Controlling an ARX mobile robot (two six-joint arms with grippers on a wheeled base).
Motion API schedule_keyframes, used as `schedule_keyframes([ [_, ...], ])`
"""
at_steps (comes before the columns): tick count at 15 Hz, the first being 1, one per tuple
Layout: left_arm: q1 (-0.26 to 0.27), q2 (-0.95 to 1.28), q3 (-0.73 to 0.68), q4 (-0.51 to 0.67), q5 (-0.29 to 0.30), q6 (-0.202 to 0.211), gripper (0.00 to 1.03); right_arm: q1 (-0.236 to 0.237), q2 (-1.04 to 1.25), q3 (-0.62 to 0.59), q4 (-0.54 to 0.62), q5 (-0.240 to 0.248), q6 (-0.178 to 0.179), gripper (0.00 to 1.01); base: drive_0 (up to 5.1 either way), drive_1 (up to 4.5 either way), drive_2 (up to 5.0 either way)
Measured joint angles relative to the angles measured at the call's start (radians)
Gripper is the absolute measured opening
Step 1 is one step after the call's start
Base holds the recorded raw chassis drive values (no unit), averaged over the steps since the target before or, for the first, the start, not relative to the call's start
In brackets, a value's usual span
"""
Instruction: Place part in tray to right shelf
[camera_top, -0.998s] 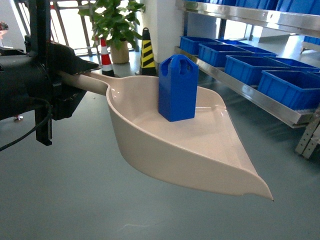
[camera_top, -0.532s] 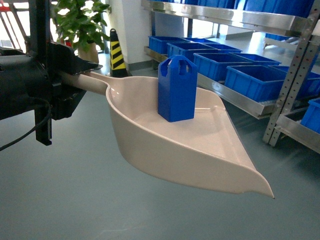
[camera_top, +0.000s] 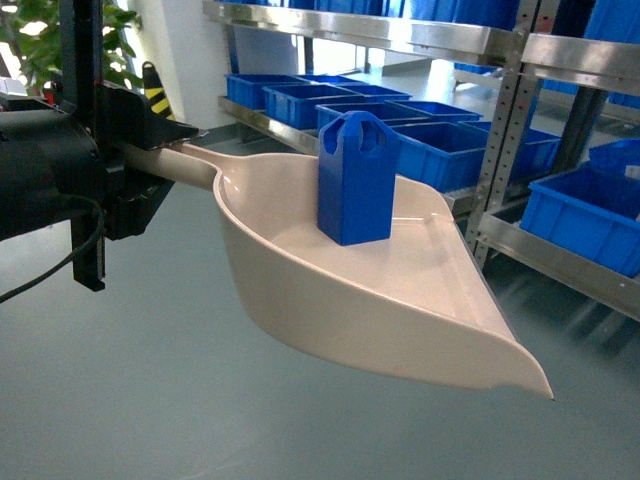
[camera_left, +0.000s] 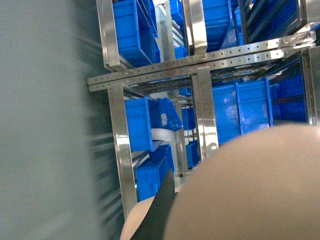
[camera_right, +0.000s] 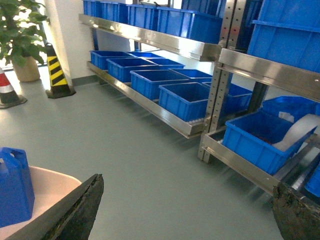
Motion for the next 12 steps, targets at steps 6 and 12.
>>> schedule_keyframes([
  [6,0.0,0.0,0.0,0.0,0.0,0.0,0.13,0.0,0.0,0.0,0.0,0.0,0.0,0.98,-1.6,-1.55,-1.6],
  [12,0.001,0.0,0.0,0.0,-0.001,0.0,0.13,0.0,0.0,0.0,0.0,0.0,0.0,0.98,-1.6,-1.63,-1.6],
])
